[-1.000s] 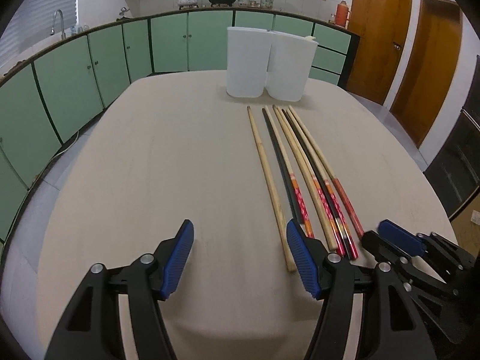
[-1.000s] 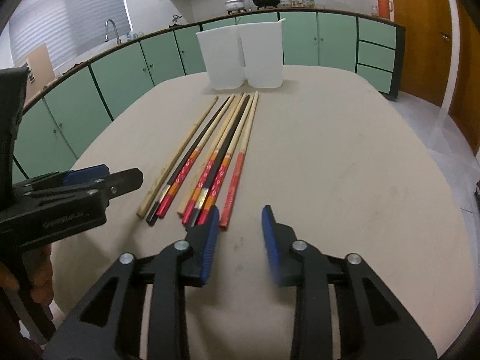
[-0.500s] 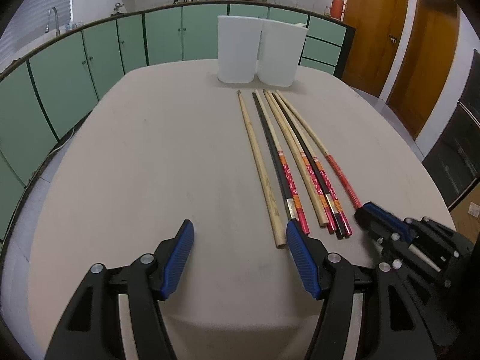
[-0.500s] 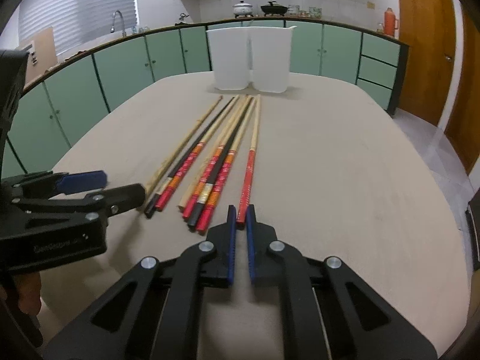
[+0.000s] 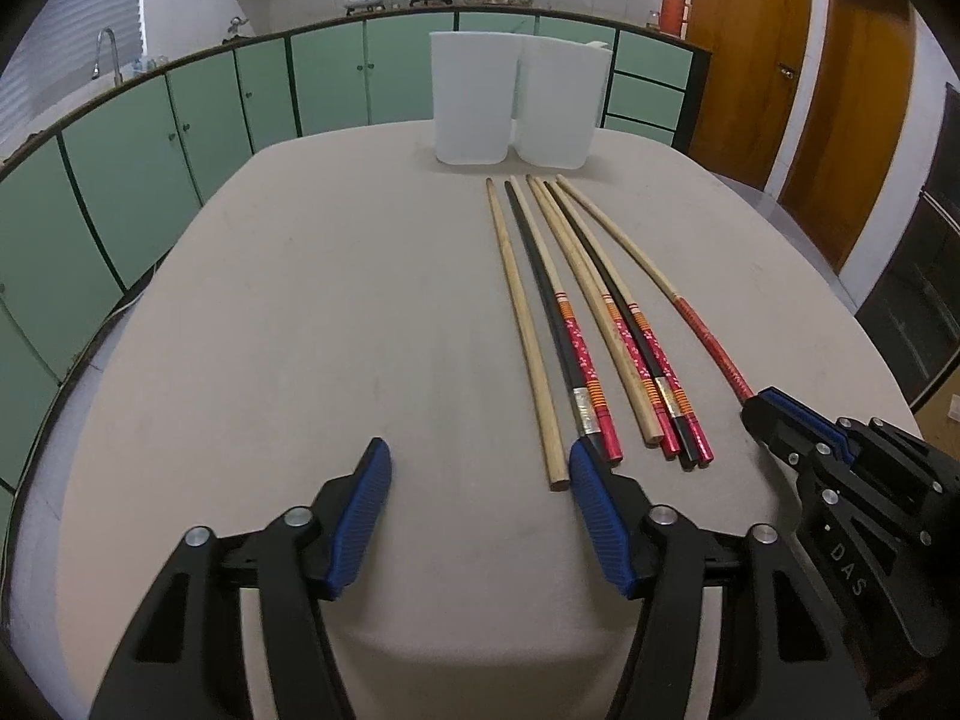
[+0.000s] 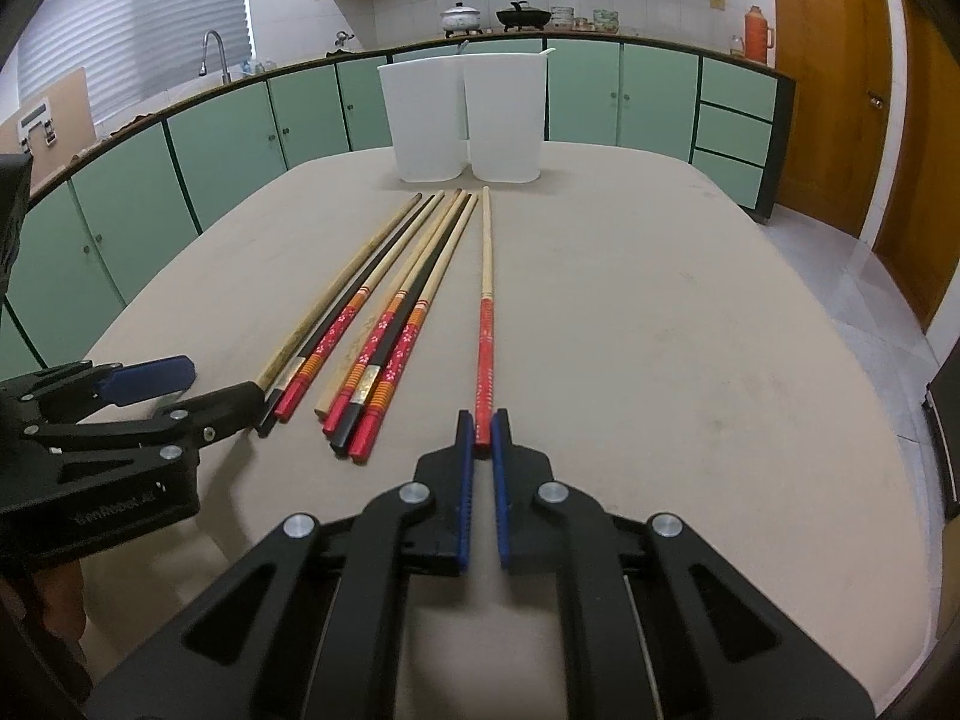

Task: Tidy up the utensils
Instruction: 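Grasp a red chopstick with the right tool while the left tool grasps a wooden chopstick, then lift both chopsticks and carry them toward the white holder, then open both tools over the white holder to drop the chopsticks in, then move both tools back over the remaining chopsticks on the mat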

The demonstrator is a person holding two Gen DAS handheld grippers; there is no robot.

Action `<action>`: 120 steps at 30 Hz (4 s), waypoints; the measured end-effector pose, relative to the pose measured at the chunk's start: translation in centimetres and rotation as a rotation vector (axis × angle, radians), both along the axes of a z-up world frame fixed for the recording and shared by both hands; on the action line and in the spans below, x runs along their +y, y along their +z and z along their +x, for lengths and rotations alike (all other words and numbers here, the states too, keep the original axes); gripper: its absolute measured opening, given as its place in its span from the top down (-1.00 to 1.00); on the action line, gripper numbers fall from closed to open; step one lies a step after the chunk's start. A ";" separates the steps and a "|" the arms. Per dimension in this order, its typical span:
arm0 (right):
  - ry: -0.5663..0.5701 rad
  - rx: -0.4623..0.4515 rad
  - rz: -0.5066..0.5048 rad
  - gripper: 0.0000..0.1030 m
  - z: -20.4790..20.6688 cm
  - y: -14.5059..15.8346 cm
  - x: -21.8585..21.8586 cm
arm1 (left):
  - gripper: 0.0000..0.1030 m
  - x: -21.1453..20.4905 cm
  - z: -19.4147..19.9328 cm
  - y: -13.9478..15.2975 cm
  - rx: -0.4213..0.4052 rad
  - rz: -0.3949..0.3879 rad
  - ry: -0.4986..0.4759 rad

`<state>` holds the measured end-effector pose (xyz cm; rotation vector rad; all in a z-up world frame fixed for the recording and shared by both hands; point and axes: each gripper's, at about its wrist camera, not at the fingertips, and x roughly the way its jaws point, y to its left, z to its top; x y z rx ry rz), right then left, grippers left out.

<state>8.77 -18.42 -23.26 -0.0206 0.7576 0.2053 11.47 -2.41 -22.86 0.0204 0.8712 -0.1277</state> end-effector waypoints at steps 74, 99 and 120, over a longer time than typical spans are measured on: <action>0.115 -0.366 0.170 0.90 20.4 32.2 -5.0 | 0.88 1.6 15.8 31.1 -0.628 -0.092 -0.065; 0.066 -0.218 0.149 0.34 23.9 21.8 -3.6 | 0.28 1.1 22.0 21.7 -0.415 -0.077 -0.008; -0.035 -0.199 0.026 -0.72 3.6 8.8 -2.3 | -0.21 1.6 4.9 9.3 -0.234 0.006 -0.061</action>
